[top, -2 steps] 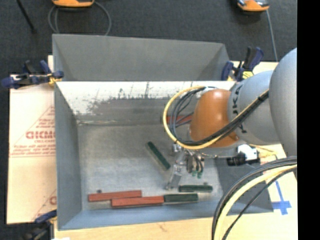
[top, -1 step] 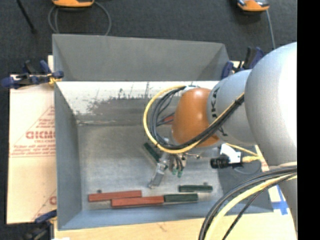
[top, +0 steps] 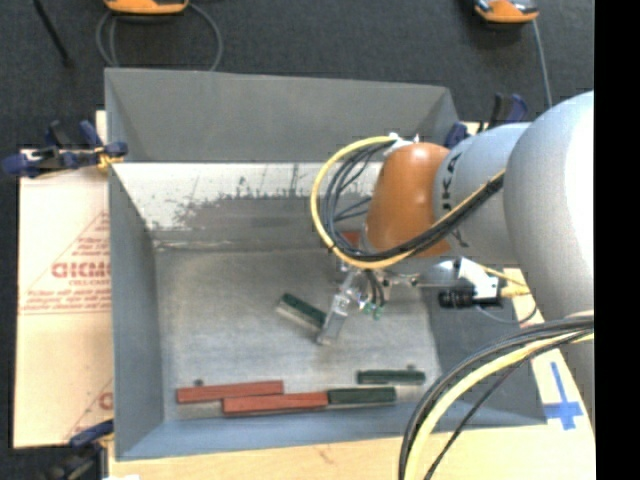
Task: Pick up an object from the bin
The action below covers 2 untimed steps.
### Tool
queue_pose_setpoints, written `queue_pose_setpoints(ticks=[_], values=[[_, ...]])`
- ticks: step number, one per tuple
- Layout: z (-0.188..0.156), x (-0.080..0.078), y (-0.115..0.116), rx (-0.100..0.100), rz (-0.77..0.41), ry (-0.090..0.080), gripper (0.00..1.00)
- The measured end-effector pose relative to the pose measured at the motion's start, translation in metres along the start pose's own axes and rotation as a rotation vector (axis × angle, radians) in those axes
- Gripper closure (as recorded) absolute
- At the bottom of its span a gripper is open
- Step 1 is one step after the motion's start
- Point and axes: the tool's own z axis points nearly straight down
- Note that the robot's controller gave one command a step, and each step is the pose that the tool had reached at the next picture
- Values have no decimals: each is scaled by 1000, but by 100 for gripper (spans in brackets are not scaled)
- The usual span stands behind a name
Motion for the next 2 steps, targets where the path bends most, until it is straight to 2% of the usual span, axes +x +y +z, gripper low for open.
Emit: queue_pose_setpoints(ticks=[1,2], values=[[0,3,0,2,-4,4,100],[-135,4,4,-3,-12,-3,100]])
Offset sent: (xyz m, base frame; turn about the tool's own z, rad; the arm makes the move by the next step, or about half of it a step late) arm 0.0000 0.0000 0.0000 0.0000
